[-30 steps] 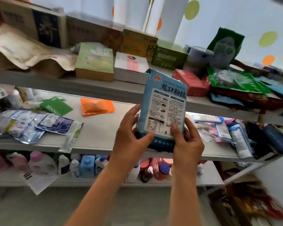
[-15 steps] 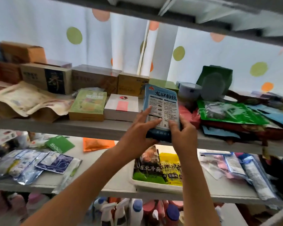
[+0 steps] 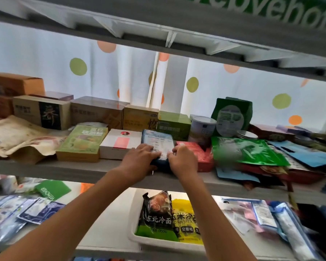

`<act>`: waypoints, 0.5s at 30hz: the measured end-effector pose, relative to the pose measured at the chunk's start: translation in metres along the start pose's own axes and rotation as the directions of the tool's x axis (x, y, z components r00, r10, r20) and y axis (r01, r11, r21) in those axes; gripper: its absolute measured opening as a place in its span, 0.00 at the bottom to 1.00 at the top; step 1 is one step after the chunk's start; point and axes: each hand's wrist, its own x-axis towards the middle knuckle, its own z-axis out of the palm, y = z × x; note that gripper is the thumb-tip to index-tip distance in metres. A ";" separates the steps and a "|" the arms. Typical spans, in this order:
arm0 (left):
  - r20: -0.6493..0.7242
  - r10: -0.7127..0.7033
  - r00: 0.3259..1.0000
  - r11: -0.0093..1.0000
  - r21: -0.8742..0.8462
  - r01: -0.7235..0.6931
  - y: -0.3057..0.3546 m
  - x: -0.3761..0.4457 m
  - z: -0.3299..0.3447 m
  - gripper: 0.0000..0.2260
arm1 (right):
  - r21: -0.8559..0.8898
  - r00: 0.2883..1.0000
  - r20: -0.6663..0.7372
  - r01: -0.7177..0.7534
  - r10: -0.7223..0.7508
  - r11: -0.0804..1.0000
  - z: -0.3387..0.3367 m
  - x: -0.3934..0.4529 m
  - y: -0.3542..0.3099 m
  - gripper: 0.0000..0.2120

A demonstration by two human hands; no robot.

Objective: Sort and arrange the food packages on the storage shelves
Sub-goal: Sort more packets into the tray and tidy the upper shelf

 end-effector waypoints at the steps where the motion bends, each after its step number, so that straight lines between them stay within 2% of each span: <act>1: 0.003 0.007 1.000 0.999 0.043 -0.007 0.001 0.002 -0.001 0.24 | 0.009 1.000 0.005 0.009 -0.009 1.000 0.000 0.002 0.002 0.12; 5: 0.023 0.029 0.999 0.996 0.079 -0.031 -0.001 0.007 -0.001 0.24 | 0.084 0.999 -0.043 -0.014 0.018 0.996 -0.008 0.016 0.016 0.08; 7: 0.035 0.045 0.998 0.995 0.087 -0.048 -0.003 0.009 -0.001 0.24 | 0.037 0.996 -0.085 -0.032 0.035 0.999 -0.013 0.024 0.023 0.09; 11: 0.070 0.074 0.995 0.989 0.123 -0.083 -0.004 0.016 -0.004 0.22 | -0.218 0.987 0.008 -0.157 0.162 0.963 -0.019 0.041 0.034 0.30; 15: 0.093 0.080 0.992 0.985 0.144 -0.093 -0.003 0.021 -0.005 0.21 | -0.296 0.965 0.088 -0.211 0.246 0.932 -0.020 0.053 0.033 0.36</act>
